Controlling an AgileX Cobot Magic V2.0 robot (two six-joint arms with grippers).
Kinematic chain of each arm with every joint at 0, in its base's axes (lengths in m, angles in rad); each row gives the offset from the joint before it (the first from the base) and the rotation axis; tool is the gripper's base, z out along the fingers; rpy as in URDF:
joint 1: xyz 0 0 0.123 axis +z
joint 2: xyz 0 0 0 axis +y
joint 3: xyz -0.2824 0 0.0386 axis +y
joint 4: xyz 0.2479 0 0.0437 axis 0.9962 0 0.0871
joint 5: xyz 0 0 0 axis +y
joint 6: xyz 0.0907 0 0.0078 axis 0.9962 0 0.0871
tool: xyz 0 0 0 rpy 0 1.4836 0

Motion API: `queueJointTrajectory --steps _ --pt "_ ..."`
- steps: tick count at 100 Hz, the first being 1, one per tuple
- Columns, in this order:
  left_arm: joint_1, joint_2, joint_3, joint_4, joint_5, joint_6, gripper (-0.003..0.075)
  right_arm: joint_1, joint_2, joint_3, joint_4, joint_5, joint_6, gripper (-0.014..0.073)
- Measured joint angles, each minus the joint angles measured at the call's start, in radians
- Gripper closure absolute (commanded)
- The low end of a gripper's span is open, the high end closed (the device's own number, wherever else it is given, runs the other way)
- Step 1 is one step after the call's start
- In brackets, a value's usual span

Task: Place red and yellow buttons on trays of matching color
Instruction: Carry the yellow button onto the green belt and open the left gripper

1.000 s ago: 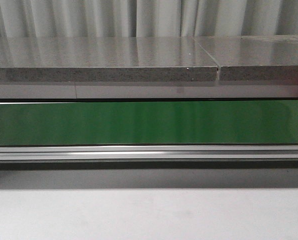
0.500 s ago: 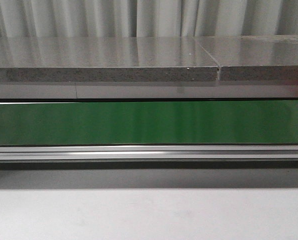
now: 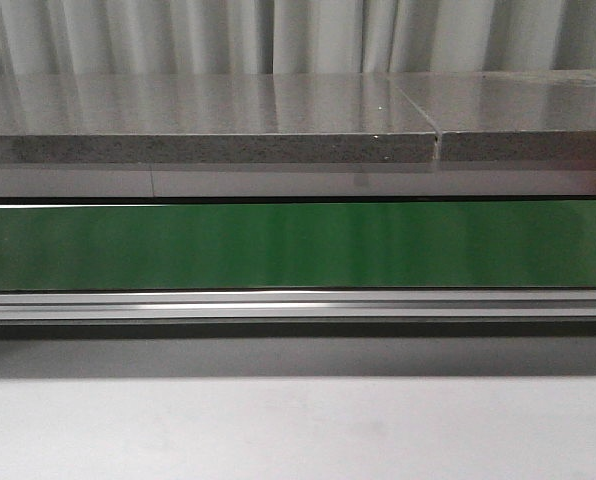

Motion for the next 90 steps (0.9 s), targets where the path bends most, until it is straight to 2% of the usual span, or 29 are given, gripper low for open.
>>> queueJointTrajectory --steps 17,39,44,51,63,70,75,90 --pt "-0.054 0.035 0.000 -0.048 -0.022 0.018 0.0566 0.000 0.000 0.000 0.000 0.000 0.000 0.0660" --pt "-0.063 0.118 0.000 -0.123 -0.046 0.082 0.0554 0.000 0.000 0.000 0.000 0.000 0.000 0.0660" --pt "-0.063 0.126 -0.002 -0.134 -0.057 0.090 0.0522 0.000 0.000 0.000 0.000 0.000 0.000 0.0660" --pt "-0.063 0.126 -0.002 -0.145 -0.063 0.093 0.0439 0.000 0.000 0.000 0.000 0.000 0.000 0.0660" --pt "-0.063 0.126 -0.002 -0.149 -0.080 0.097 0.0209 0.000 0.000 0.000 0.000 0.000 0.000 0.0660" --pt "-0.063 0.126 -0.002 -0.149 -0.086 0.100 0.0110 0.000 0.000 0.000 0.000 0.000 0.000 0.0660" --pt "-0.063 0.126 -0.004 -0.149 -0.088 0.100 0.0085 0.000 0.000 0.000 0.000 0.000 0.000 0.0660" --pt "-0.063 0.126 -0.042 -0.149 -0.098 0.102 0.0110 0.000 0.000 0.000 0.000 0.000 0.000 0.0660"
